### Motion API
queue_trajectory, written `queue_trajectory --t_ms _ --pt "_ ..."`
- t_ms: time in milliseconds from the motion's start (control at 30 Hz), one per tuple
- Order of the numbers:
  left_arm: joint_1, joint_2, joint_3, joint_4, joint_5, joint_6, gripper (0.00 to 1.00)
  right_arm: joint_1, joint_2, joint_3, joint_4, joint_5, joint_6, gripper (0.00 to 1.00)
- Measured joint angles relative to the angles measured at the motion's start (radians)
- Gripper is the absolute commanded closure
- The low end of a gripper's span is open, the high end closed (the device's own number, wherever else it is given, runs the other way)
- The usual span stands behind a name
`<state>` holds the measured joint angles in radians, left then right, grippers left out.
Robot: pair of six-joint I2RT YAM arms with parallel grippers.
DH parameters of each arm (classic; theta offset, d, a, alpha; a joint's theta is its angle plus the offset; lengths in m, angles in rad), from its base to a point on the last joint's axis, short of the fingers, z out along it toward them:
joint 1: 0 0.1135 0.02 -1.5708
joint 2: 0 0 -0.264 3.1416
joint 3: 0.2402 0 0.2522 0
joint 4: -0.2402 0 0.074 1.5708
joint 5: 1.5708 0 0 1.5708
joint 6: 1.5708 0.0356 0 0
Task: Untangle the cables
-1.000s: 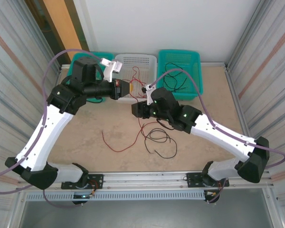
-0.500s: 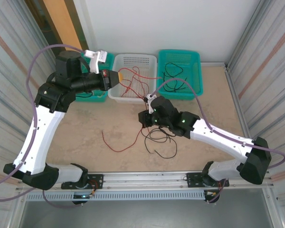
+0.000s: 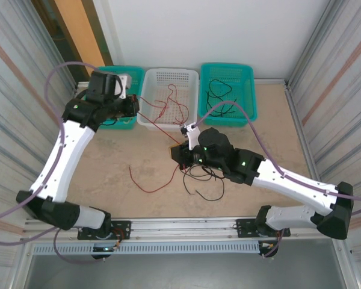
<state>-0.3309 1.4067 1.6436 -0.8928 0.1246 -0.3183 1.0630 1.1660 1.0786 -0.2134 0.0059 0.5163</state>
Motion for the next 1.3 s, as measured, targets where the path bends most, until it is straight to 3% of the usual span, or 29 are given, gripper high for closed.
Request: queue_trajectory --t_ms 67,133,267,433,633,800,933,967,1067,1133,1167,1300 --pt "0.010 0.044 -0.016 0.033 -0.017 -0.003 1.00 0.002 -0.011 -0.001 -0.040 0.015 -0.003 0.58" --pt "0.044 0.082 -0.017 0.084 -0.042 -0.017 1.00 0.012 -0.035 0.000 -0.106 0.064 -0.004 0.39" --pt "0.074 0.150 0.033 0.137 -0.051 -0.038 1.00 0.014 -0.074 0.011 -0.255 0.236 0.009 0.37" --pt "0.066 0.268 0.234 0.192 -0.029 -0.056 1.00 -0.060 -0.206 -0.022 -0.383 0.370 0.072 0.36" --pt "0.063 0.389 0.475 0.222 -0.022 -0.069 1.00 -0.097 -0.407 -0.101 -0.425 0.414 0.135 0.36" --pt "0.063 0.503 0.737 0.212 -0.031 -0.069 1.00 -0.103 -0.425 -0.106 -0.455 0.425 0.156 0.37" --pt "0.068 0.529 0.812 0.217 -0.029 -0.072 1.00 -0.103 -0.425 -0.106 -0.472 0.426 0.158 0.37" --pt "0.068 0.532 0.815 0.217 -0.029 -0.072 0.95 -0.103 -0.425 -0.106 -0.472 0.426 0.158 0.37" --pt "0.070 0.541 0.789 0.231 -0.022 -0.076 0.45 -0.103 -0.425 -0.106 -0.475 0.430 0.159 0.38" --pt "0.072 0.540 0.727 0.252 -0.017 -0.079 0.25 -0.103 -0.429 -0.107 -0.478 0.435 0.161 0.38" --pt "0.075 0.543 0.690 0.258 -0.010 -0.080 0.19 -0.103 -0.432 -0.108 -0.478 0.436 0.161 0.38" --pt "0.090 0.555 0.560 0.262 0.023 -0.089 0.10 -0.103 -0.441 -0.109 -0.484 0.440 0.162 0.37"
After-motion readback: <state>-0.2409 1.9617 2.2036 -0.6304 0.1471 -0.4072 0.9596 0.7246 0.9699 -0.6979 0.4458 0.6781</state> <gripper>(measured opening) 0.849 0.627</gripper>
